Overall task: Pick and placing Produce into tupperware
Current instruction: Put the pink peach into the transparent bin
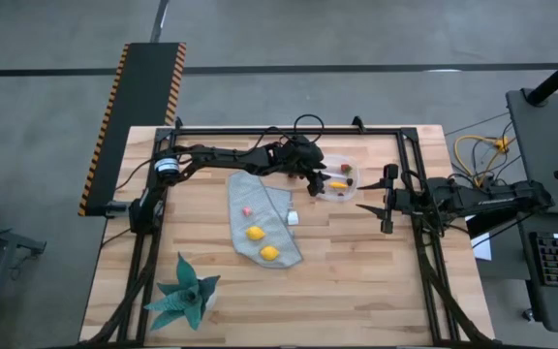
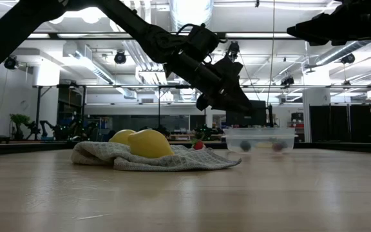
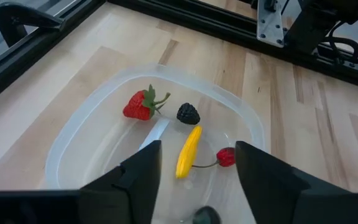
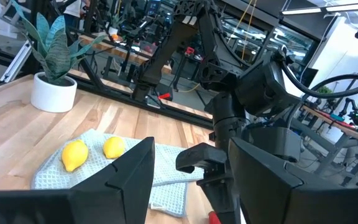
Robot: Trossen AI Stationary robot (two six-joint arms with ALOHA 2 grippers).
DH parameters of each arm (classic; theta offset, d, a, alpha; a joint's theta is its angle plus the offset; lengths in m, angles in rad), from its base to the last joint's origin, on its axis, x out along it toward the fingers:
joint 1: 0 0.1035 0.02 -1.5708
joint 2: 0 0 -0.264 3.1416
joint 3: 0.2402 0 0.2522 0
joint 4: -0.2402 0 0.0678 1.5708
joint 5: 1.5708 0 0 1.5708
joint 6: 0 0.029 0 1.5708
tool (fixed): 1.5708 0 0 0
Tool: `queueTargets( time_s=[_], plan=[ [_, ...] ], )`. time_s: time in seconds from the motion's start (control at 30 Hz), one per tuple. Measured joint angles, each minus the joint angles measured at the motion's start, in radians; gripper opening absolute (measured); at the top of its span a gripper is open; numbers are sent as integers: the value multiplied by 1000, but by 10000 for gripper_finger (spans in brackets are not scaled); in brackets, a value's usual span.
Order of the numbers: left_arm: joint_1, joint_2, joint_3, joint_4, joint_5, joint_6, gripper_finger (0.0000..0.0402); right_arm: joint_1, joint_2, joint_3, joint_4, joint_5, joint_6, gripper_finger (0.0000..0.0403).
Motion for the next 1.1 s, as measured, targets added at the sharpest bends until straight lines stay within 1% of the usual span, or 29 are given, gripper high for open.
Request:
queueTargets(
  time_s=[0.17, 0.33, 0.47, 0.57, 0.73, 0.8, 0.97, 1.1],
  plan=[
    [0, 0, 0, 0, 0, 4, 218, 0, 0, 0, 0, 0, 0, 199],
    [0, -13, -2, -4, -1, 26, 221, 0, 0, 0, -1, 0, 0, 199],
    [-2, -74, -2, -51, -2, 50, 221, 0, 0, 0, -2, 0, 0, 199],
    [-6, -137, -7, -152, -3, 92, 221, 0, 0, 0, -5, 0, 0, 199],
    [-24, -251, -22, -358, -21, 95, 221, 0, 0, 0, -8, 0, 0, 199],
    [-40, -301, -28, -399, -61, 96, 221, -1, 0, 0, -9, 0, -1, 199],
    [-96, -396, -32, -606, -213, 97, 221, 0, 0, 0, -8, 0, -1, 199],
    [-147, -448, -32, -808, -262, 144, 221, 0, 0, 0, -7, 1, -1, 199]
  ],
)
